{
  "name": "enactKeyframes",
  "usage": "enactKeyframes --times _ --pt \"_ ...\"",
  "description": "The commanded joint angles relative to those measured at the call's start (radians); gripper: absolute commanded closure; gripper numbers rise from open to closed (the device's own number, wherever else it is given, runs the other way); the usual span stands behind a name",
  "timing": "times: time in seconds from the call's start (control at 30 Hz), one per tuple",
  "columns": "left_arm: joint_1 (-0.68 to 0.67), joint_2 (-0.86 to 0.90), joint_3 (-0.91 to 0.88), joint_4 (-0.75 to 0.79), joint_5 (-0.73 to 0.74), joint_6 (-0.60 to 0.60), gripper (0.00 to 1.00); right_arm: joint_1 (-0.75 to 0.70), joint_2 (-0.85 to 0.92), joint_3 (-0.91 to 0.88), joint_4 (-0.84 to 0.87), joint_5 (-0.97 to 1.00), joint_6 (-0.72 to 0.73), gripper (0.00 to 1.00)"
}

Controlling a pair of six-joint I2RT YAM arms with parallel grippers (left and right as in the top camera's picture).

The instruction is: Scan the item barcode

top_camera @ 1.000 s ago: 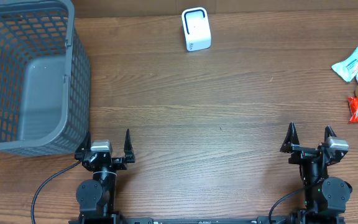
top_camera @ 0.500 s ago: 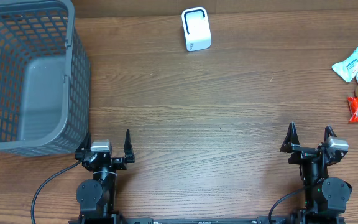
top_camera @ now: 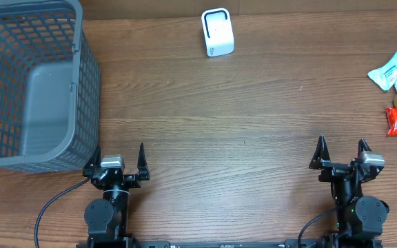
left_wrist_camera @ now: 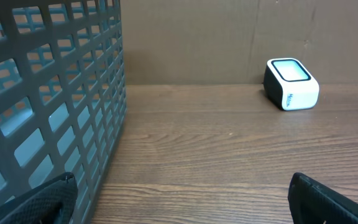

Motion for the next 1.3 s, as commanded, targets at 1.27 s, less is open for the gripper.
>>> enactKeyframes --times 1.27 --pt "-0.002 -0.011 -0.004 0.001 0.002 0.022 0.0 0.038 -0.009 -0.01 0.006 0.015 -0.197 0.0"
